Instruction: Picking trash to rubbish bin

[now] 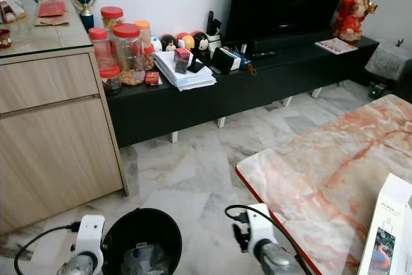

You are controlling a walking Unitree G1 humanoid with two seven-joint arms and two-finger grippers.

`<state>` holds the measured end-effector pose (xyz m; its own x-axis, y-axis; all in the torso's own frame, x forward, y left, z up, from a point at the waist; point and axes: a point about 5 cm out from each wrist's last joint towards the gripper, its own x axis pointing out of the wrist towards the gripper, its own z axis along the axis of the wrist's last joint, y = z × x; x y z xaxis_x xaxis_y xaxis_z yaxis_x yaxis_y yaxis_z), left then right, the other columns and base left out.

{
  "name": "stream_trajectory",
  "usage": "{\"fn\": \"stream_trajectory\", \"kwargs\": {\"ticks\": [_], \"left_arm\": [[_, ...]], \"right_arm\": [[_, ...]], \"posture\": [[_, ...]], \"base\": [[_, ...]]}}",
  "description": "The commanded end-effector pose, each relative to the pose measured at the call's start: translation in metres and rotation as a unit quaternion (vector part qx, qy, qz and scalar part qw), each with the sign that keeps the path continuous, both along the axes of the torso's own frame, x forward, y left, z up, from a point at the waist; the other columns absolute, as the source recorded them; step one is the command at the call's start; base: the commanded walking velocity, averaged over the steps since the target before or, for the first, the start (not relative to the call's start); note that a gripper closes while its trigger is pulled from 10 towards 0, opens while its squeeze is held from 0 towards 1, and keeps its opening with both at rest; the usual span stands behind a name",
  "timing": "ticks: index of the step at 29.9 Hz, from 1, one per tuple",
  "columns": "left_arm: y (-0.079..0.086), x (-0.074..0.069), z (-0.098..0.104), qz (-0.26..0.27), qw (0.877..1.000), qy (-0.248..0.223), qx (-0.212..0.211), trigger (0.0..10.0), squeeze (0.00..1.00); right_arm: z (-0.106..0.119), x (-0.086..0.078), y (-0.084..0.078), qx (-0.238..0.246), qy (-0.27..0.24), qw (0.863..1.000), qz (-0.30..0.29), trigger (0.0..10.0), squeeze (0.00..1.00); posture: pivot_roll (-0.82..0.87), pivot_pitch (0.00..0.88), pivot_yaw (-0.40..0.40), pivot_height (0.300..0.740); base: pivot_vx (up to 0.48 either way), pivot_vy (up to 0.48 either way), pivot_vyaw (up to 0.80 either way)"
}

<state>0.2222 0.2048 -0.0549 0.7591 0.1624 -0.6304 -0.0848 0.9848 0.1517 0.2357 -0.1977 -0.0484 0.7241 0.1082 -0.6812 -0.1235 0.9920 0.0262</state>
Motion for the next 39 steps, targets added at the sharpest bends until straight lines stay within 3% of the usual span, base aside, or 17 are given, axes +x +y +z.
{"fn": "stream_trajectory", "kwargs": {"ticks": [1,7,14,18,23,27,28,30,34,39], "left_arm": [[-0.004,-0.010,-0.007,0.017,1.000,0.017,-0.008,10.0,0.00],[-0.005,-0.027,-0.017,0.030,0.999,0.043,-0.008,10.0,0.00],[-0.007,-0.031,-0.019,0.030,0.998,0.049,-0.008,10.0,0.00],[-0.004,-0.031,-0.019,0.035,0.998,0.047,-0.005,10.0,0.00],[0.000,-0.032,-0.019,0.035,0.998,0.045,0.003,10.0,0.00],[0.002,-0.033,-0.018,0.033,0.998,0.044,0.006,10.0,0.00],[0.005,-0.033,-0.018,0.028,0.999,0.044,0.011,10.0,0.00],[0.007,-0.033,-0.017,0.018,0.999,0.046,0.018,10.0,0.00],[0.010,-0.033,-0.017,0.014,0.999,0.047,0.022,10.0,0.00],[0.019,-0.025,-0.011,-0.005,0.998,0.043,0.037,10.0,0.00]], "right_arm": [[-0.006,-0.013,-0.014,-0.006,0.025,0.999,-0.022,10.0,0.00],[-0.011,-0.024,-0.024,-0.002,0.046,0.998,-0.035,10.0,0.00],[-0.014,-0.028,-0.020,0.011,0.049,0.998,-0.035,10.0,0.00],[-0.001,-0.004,-0.005,0.041,0.003,0.999,-0.020,10.0,0.00],[0.014,0.023,0.035,0.064,-0.033,0.997,0.042,10.0,0.00],[0.013,0.024,0.048,0.072,-0.029,0.996,0.052,10.0,0.00],[0.011,0.021,0.061,0.072,-0.023,0.994,0.075,10.0,0.00],[0.009,0.018,0.070,0.076,-0.020,0.993,0.085,10.0,0.00],[0.008,0.017,0.074,0.081,-0.019,0.993,0.085,10.0,0.00],[0.010,0.020,0.075,0.090,-0.031,0.994,0.051,10.0,0.00]], "posture": [[0.11,0.012,-0.196,0.740],[0.10,0.022,-0.213,0.740],[0.10,0.023,-0.208,0.740],[0.11,0.026,-0.210,0.740],[0.13,0.045,-0.197,0.740],[0.13,0.050,-0.186,0.740],[0.15,0.061,-0.163,0.740],[0.15,0.066,-0.151,0.740],[0.15,0.067,-0.146,0.740],[0.18,0.067,-0.057,0.740]], "base": [[0.000,0.000,0.00],[0.000,0.000,0.00],[0.000,0.000,0.00],[0.000,0.000,0.00],[0.000,0.000,0.00],[0.000,0.000,0.00],[0.000,0.000,0.00],[0.000,0.000,0.00],[0.000,0.000,0.00],[0.000,0.000,0.00]]}}
